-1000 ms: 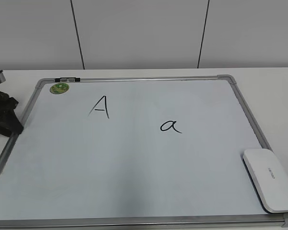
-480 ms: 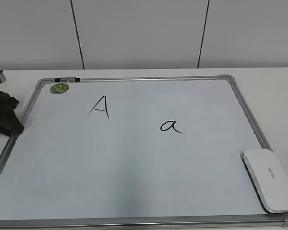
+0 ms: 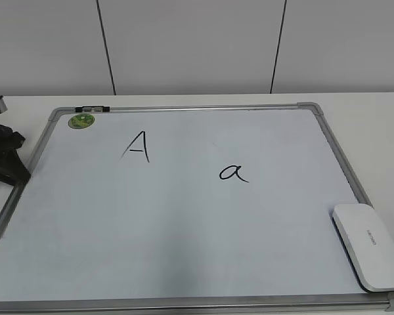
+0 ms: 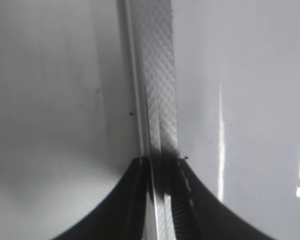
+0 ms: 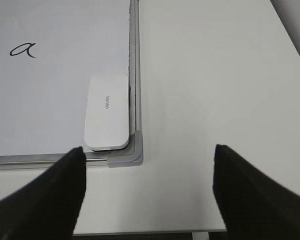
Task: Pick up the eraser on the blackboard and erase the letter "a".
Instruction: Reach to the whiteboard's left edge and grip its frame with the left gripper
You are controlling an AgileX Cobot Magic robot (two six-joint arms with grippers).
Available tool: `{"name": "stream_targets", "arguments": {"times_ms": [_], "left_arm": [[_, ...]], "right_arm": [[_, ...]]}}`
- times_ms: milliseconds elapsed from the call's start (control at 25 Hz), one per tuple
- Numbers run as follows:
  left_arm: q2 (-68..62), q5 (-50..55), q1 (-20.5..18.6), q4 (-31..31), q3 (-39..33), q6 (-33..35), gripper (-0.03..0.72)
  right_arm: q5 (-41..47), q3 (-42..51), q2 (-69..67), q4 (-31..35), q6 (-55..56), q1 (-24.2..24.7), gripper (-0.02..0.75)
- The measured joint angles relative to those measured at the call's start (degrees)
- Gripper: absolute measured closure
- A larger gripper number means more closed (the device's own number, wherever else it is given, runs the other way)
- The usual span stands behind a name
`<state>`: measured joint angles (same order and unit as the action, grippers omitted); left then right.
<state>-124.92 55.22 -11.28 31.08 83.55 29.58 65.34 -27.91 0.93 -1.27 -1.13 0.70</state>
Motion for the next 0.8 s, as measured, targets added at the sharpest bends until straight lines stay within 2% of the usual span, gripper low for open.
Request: {"name": "stream_targets", "arguments": {"times_ms": [280,520,800], "left_arm": [[0.00,0.09,0.00,0.00,0.00,0.04,0.584],[0.00,0.20,-0.09,-0.10,0.13,0.04,0.636],[0.00,0.20,-0.09,-0.21,0.13,0.04,0.642]], "right_arm": [[0.00,0.00,0.00,0.00,0.00,0.00,0.151],[0.00,0.00,0.00,0.00,0.00,0.00,0.151],[0.00,0.00,0.00,0.00,0.00,0.00,0.151]]}}
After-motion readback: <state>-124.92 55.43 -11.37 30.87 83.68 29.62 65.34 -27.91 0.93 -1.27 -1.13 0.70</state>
